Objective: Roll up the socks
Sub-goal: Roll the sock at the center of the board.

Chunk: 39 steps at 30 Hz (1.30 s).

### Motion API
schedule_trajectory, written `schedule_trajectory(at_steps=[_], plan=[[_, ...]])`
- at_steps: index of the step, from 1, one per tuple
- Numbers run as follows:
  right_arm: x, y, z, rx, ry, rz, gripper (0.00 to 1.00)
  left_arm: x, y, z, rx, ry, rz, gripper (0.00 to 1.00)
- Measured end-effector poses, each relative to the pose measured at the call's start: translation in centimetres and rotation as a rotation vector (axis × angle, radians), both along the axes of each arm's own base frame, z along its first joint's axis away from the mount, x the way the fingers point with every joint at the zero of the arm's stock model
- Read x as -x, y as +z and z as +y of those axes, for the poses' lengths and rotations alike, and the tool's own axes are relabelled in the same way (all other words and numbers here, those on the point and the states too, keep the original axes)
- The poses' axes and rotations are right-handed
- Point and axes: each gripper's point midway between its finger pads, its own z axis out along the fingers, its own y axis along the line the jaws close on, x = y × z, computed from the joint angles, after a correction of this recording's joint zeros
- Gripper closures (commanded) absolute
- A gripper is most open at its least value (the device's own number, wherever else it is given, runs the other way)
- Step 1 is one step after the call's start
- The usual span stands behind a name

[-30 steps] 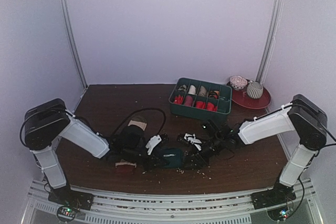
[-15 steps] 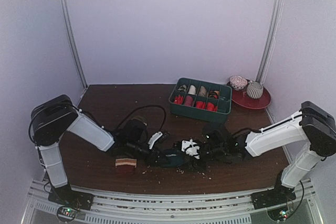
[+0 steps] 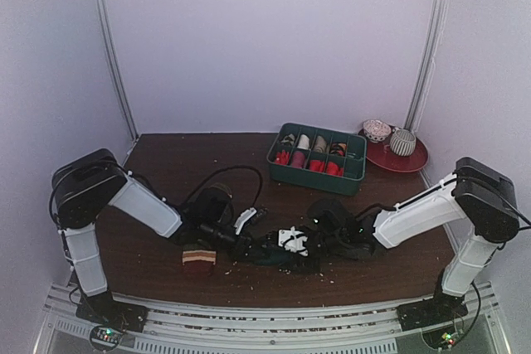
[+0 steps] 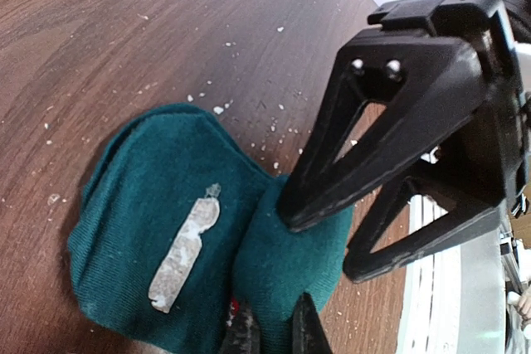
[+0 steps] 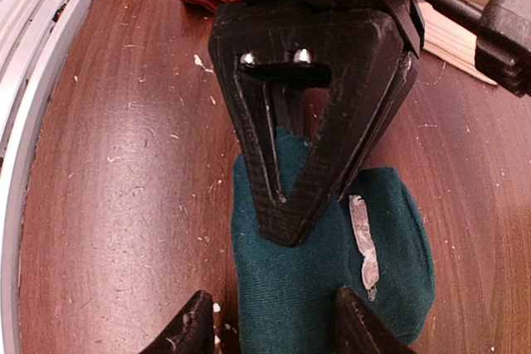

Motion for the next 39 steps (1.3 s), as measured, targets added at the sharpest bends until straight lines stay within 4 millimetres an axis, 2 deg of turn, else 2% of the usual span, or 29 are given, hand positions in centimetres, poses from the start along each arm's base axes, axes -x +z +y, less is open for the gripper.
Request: schedule_trajectory(at_steps=[2, 6, 11, 13, 17, 22, 27, 30, 33, 39], plan=[[-0.2, -0.4, 0.2, 0.010, -0.006, 0.003, 0.53, 0.0, 0.0, 0.0, 0.001, -0.001, 0.002, 1.00], [-0.9, -1.5, 0.7, 0.033, -0.024, 0.003, 0.65, 0.0, 0.0, 0.0, 0.001, -0.001, 0.003, 1.00], [-1.2, -1.9, 1.0, 0.039, -0.052, 0.038, 0.76, -0.2, 0.1, 0.2, -0.009, 0.009, -0.005, 0.61], [-1.2, -1.8, 1.4, 0.035, -0.061, 0.069, 0.78, -0.5, 0.2, 0.6, -0.035, 0.034, -0.023, 0.31], [-1.2, -1.7, 1.9, 0.013, -0.069, 0.150, 0.79, -0.1, 1.3, 2.0, -0.088, 0.066, -0.100, 0.18], [-1.0, -1.8, 2.1, -0.013, -0.058, 0.352, 0.78, -0.3, 2.2, 6.5, -0.185, 0.162, -0.246, 0.14], [-0.5, -1.9, 3.2, -0.039, -0.016, 0.591, 0.77, 0.0, 5.6, 8.4, -0.085, 0.212, -0.461, 0.15], [-0.2, -1.9, 3.4, -0.042, -0.006, 0.699, 0.77, 0.7, 6.6, 8.4, -0.020, 0.205, -0.561, 0.17], [-0.3, -2.0, 3.3, -0.044, -0.006, 0.795, 0.77, 0.5, 6.5, 7.7, 0.004, 0.190, -0.610, 0.18], [-0.5, -2.0, 3.3, -0.038, -0.026, 0.894, 0.77, 0.7, 3.9, 6.4, -0.009, 0.143, -0.606, 0.21]])
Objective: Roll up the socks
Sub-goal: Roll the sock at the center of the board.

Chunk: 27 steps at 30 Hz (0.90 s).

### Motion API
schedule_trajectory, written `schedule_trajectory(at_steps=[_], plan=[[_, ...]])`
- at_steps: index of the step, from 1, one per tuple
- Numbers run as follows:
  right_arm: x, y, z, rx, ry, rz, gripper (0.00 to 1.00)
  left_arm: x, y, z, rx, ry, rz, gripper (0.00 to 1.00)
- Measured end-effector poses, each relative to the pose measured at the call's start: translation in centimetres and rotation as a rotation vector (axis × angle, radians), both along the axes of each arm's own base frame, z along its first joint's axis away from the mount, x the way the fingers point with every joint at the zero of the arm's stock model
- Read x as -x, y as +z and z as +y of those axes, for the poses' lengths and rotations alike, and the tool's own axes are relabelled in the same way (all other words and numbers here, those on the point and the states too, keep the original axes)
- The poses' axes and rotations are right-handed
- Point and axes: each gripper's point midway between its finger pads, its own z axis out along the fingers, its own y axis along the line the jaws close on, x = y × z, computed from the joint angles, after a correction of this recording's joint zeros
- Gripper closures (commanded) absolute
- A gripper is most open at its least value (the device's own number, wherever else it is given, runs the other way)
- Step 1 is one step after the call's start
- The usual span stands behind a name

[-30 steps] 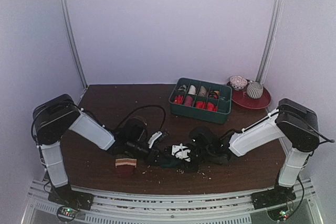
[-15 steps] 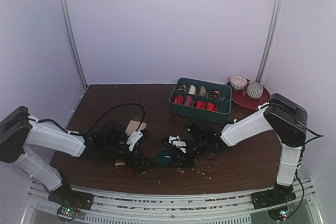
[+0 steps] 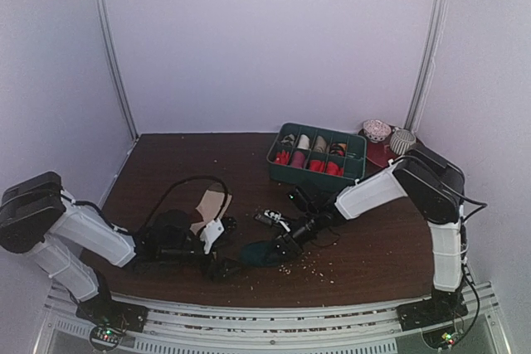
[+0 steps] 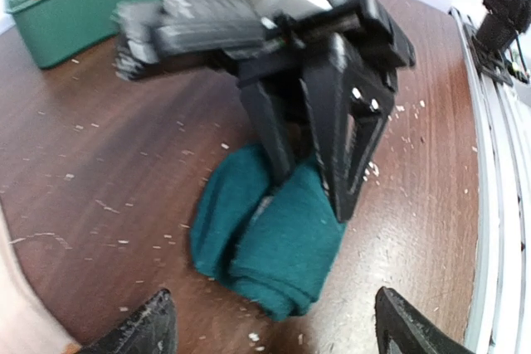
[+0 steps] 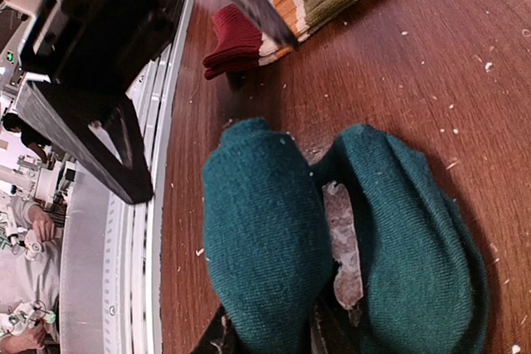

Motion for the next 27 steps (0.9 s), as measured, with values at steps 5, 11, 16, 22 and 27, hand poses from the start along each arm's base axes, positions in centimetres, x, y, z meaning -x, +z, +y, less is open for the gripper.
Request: schedule_trajectory(at_steps=[5, 11, 16, 22, 27], plan=[[0.1, 0.0, 0.0, 0.007, -0.006, 0.029, 0.77, 0.3, -0.7, -1.4, 0.004, -0.043, 0.011, 0.26], [0.0, 0.0, 0.0, 0.008, -0.005, 0.044, 0.77, 0.0, -0.1, -2.9, 0.040, -0.077, 0.008, 0.52], [0.2, -0.1, -0.1, 0.011, -0.001, 0.055, 0.77, 0.1, -0.8, -3.5, 0.039, -0.099, 0.022, 0.52], [0.5, -0.1, -0.3, 0.017, 0.005, 0.074, 0.77, 0.4, -1.9, -3.7, 0.031, -0.117, 0.046, 0.41], [0.6, -0.1, -0.3, 0.017, 0.007, 0.080, 0.77, 0.5, -2.4, -3.7, 0.024, -0.119, 0.057, 0.46]])
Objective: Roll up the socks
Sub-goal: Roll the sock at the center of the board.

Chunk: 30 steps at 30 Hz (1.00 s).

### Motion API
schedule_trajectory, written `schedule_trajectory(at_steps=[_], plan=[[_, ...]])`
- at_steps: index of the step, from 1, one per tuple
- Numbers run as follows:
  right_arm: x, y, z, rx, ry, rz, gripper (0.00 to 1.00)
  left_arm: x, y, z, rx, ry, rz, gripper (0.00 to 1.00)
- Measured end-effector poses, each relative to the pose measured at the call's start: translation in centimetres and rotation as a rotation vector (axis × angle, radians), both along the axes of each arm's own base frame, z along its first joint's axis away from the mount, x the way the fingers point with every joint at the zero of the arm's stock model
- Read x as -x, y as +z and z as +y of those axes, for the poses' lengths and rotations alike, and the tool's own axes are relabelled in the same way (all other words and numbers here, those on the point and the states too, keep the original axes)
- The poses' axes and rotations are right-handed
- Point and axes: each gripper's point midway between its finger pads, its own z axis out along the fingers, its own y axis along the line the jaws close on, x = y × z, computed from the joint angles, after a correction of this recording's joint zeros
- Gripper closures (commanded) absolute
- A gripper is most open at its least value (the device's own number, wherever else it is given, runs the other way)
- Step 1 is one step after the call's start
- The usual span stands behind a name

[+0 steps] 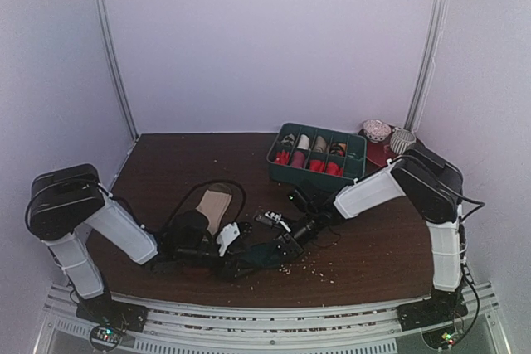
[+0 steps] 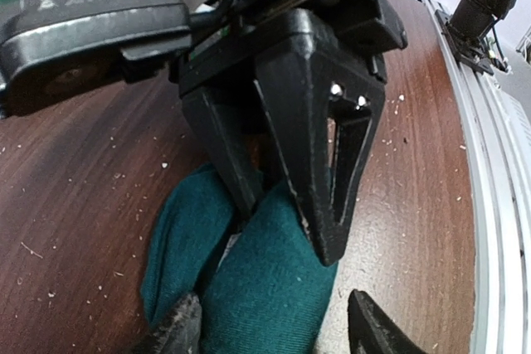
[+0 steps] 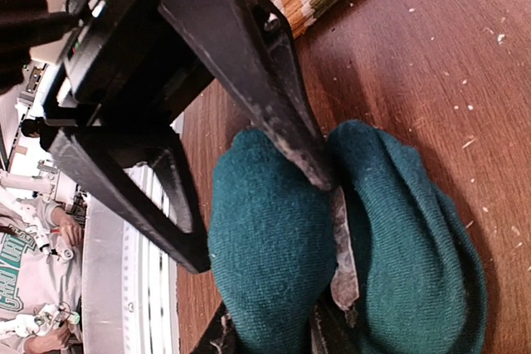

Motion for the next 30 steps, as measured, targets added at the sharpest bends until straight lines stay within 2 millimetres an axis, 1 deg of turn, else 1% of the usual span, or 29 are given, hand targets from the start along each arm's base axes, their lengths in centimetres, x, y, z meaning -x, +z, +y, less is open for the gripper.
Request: schedule_trajectory(at_steps=[4, 6, 7, 9, 16, 17, 18, 19, 21, 24, 27, 30], plan=[[0.1, 0.0, 0.0, 0.001, 0.006, 0.012, 0.77, -0.2, -0.5, -0.3, -0.014, -0.001, 0.006, 0.63], [0.1, 0.0, -0.1, 0.004, 0.008, 0.017, 0.77, -0.3, -0.8, -0.6, -0.021, -0.009, 0.010, 0.74], [0.2, 0.0, -0.1, 0.006, 0.008, 0.019, 0.77, -0.2, -0.9, -0.6, -0.023, -0.015, 0.014, 0.80], [0.2, 0.0, -0.3, 0.010, 0.008, 0.030, 0.77, -0.1, -1.0, -0.8, -0.023, -0.026, 0.019, 1.00], [0.2, 0.1, -0.7, 0.027, 0.001, 0.057, 0.77, -0.1, -0.9, -1.3, -0.030, -0.036, 0.058, 1.00], [0.1, 0.1, -0.7, 0.028, -0.003, 0.052, 0.75, -0.1, -0.9, -1.5, -0.036, -0.031, 0.071, 1.00], [-0.1, 0.2, -0.8, 0.032, -0.012, 0.040, 0.67, -0.3, -0.9, -1.7, -0.046, -0.024, 0.089, 1.00], [-0.3, 0.3, -1.1, 0.039, -0.026, 0.019, 0.62, -0.4, -1.0, -1.9, -0.056, -0.017, 0.110, 1.00], [-0.7, 0.6, -1.5, 0.051, -0.067, -0.046, 0.59, -0.8, -0.9, -2.4, -0.069, 0.001, 0.150, 1.00], [-1.5, 1.0, -2.5, 0.068, -0.142, -0.192, 0.49, -1.3, -1.0, -3.1, -0.075, 0.032, 0.205, 1.00], [-1.9, 1.6, -4.0, 0.076, -0.217, -0.338, 0.47, -1.5, -1.4, -3.1, -0.082, 0.057, 0.275, 1.00], [-2.3, 3.1, -5.0, 0.051, -0.249, -0.495, 0.45, -1.6, -1.5, -3.1, -0.082, 0.064, 0.336, 1.00]])
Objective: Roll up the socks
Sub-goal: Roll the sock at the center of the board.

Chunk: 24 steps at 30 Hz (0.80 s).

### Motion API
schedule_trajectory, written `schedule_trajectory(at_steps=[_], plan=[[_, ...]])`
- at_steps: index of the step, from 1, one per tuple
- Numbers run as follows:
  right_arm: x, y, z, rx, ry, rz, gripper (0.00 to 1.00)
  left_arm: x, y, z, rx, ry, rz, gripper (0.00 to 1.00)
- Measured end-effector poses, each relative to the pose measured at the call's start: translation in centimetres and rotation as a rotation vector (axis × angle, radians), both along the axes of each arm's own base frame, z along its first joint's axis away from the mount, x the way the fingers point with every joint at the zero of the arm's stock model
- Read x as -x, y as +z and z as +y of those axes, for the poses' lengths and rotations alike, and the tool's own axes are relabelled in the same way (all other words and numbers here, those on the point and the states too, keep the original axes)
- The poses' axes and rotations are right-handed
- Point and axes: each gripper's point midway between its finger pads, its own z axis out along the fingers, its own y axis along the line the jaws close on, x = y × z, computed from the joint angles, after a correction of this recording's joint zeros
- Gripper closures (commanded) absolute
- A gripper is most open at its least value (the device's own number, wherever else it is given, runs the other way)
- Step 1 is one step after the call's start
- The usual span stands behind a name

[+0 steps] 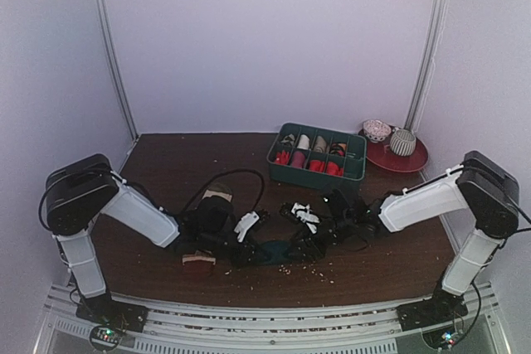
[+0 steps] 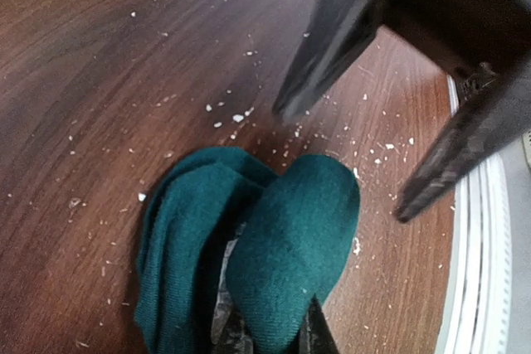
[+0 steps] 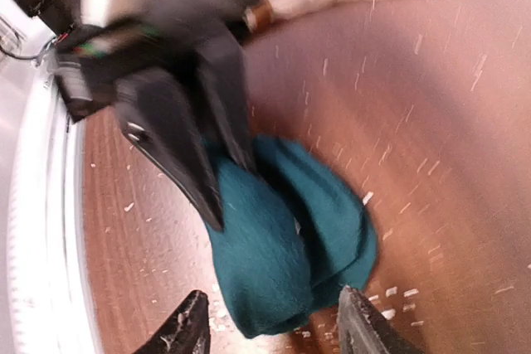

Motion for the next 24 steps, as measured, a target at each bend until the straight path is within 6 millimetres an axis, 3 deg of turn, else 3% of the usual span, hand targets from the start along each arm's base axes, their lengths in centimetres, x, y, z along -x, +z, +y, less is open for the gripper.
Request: schedule_trajectory(at_steps=[4, 7, 11, 18, 24], plan=[[0.7, 3.1, 0.8, -0.037, 0.049, -0.248, 0.44, -0.1, 0.0, -0.5, 0.001, -0.007, 0.062, 1.00], [1.5, 3.9, 1.5, -0.043, 0.097, -0.344, 0.44, -0.1, -0.1, -0.7, -0.002, -0.016, 0.094, 1.00], [1.2, 3.2, 1.4, -0.008, 0.110, -0.392, 0.44, -0.2, -0.1, -0.8, -0.001, -0.028, 0.123, 1.00], [0.9, -0.3, 0.7, 0.093, 0.119, -0.382, 0.46, -0.1, -0.2, -0.8, 0.006, -0.040, 0.141, 1.00], [0.7, -1.6, 0.8, 0.128, 0.125, -0.372, 0.63, -0.1, -0.2, -0.8, 0.010, -0.049, 0.154, 1.00]])
